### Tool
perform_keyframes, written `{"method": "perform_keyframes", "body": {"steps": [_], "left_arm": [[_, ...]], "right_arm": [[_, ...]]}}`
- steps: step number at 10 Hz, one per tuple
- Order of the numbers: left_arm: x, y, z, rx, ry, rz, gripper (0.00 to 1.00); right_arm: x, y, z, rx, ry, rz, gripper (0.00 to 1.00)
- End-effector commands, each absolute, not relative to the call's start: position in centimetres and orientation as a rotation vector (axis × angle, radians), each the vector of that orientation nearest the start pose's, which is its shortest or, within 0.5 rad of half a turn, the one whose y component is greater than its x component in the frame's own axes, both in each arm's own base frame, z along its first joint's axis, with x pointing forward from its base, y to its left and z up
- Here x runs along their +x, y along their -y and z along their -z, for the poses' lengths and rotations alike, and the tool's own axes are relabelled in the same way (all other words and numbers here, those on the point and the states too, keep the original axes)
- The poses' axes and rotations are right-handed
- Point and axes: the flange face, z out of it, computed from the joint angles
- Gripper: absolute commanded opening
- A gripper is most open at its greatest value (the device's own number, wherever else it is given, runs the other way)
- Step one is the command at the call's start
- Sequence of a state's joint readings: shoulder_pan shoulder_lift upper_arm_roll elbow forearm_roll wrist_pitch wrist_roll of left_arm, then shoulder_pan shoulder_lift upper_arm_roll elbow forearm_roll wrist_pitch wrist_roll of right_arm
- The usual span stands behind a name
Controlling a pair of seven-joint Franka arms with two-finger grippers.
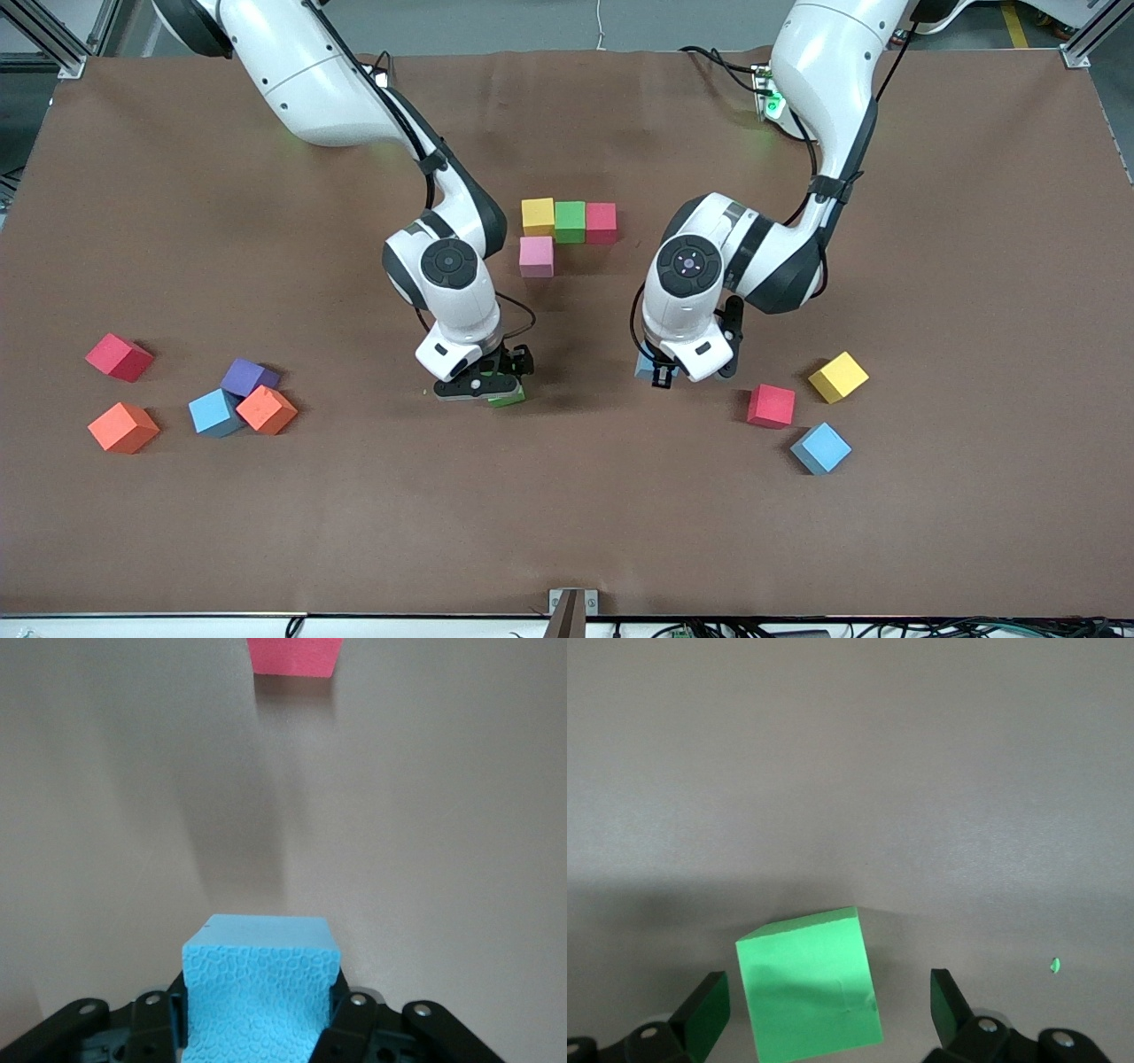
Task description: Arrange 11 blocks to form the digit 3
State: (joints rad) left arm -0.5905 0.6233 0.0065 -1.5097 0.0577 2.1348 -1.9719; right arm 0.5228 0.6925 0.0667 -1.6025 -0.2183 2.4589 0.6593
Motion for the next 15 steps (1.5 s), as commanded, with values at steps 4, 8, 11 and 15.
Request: {"method": "perform_keyframes", "body": {"steps": [4,8,11,15], "left_arm": [[59.1,39.1,-30.4,-2.417,1.972,0.079,0.15],[59.1,39.1,-30.5,-2.417,1.974,0.078,0.15],[59.1,39.1,-30.5,-2.409,1.984,0.080,0.15],[59.1,39.2,-30.5,-2.410,1.983,0.080,0.15]], "right_arm": [[59.4,-40.1,-21.2,-3.130,0.157,0.295,1.00],[59.6,-40.1,-20.8,-3.128,0.121,0.288,0.19],[59.4,-40.4,-21.4,-3.119,0.069,0.277,0.08],[52.8,-41.1,-23.3,-3.147,-0.083,0.158,0.05]]}}
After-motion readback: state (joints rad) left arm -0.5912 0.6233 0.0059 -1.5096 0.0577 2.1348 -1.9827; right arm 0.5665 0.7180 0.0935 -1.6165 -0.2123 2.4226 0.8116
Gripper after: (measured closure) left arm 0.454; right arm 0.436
